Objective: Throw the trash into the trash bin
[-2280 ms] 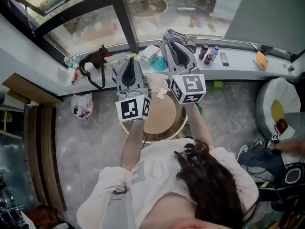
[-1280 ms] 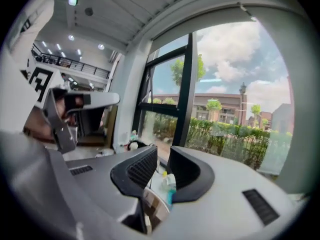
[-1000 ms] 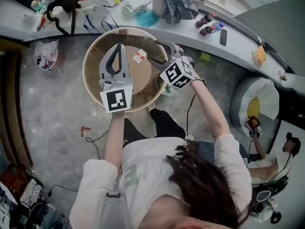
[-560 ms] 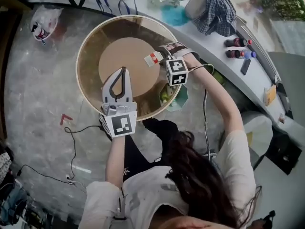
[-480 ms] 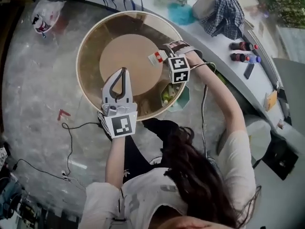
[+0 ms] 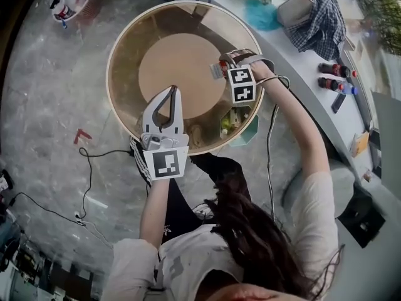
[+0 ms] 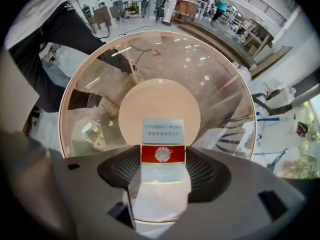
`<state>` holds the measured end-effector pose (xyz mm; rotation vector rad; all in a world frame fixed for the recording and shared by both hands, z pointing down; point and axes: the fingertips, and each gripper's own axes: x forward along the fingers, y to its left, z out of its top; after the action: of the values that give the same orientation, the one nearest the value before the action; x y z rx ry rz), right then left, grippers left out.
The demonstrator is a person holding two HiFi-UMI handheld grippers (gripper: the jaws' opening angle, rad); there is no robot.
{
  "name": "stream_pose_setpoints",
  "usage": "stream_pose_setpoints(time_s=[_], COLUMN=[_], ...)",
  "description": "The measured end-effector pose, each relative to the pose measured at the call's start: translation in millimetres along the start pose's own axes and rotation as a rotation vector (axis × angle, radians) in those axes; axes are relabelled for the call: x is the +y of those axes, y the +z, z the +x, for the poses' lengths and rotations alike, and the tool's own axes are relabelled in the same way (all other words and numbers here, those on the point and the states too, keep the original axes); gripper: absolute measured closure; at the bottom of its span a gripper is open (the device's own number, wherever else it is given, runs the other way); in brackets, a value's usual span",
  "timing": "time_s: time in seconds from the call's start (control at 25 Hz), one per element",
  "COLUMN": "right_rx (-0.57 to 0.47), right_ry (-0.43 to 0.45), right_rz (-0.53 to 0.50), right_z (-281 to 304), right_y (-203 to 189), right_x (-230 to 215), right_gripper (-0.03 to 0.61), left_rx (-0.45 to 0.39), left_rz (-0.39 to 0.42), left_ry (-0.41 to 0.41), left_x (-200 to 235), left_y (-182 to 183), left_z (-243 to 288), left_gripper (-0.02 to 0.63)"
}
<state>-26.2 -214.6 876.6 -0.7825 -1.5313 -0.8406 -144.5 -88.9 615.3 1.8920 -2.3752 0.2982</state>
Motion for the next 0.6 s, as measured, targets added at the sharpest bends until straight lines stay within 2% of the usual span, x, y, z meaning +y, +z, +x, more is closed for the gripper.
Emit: stream_pose_setpoints(time_s=[0.16,0.28,0.4,0.44,0.52,0.6], right_rx=[0.028,-0.007,-0.095,-0.130,-0.206,-0.300], right_ry=[0.052,-0.001,-0.102,-0.157,-0.294,-0.423], right_rz=[0.081,0.152,0.265,0.309,0.417,0.577], right_z=[1.4,-26.5,-91.1,-119.9,-186.6,-263.9], right_y=[3.3,13.2,35.5,42.8,51.7,55.9], right_x=[4.1,-4.8,-29.9,-42.5,-70.5,-94.3], right_gripper=[0.313,0.314,0.314,0.314,0.314,0.314], left_rx=[0.016,-0.012,-0.099,-0.125,-0.157,-0.195], left_rz=[0.030,0.027,-0.107,-0.111,-0.043,0.023], left_ry=[-0.015,-0.019,0.019,0.012,-0.044,-0.115], left_x=[3.9,10.9,26.5,30.0,29.6,24.3], left_y=[5.5,33.3,80.5,100.7,144.8,192.9], left_z=[-4.3,-8.6,-7.0,-5.2,-0.5,4.1], left_gripper=[0.601,0.601,0.601,0.601,0.601,0.601])
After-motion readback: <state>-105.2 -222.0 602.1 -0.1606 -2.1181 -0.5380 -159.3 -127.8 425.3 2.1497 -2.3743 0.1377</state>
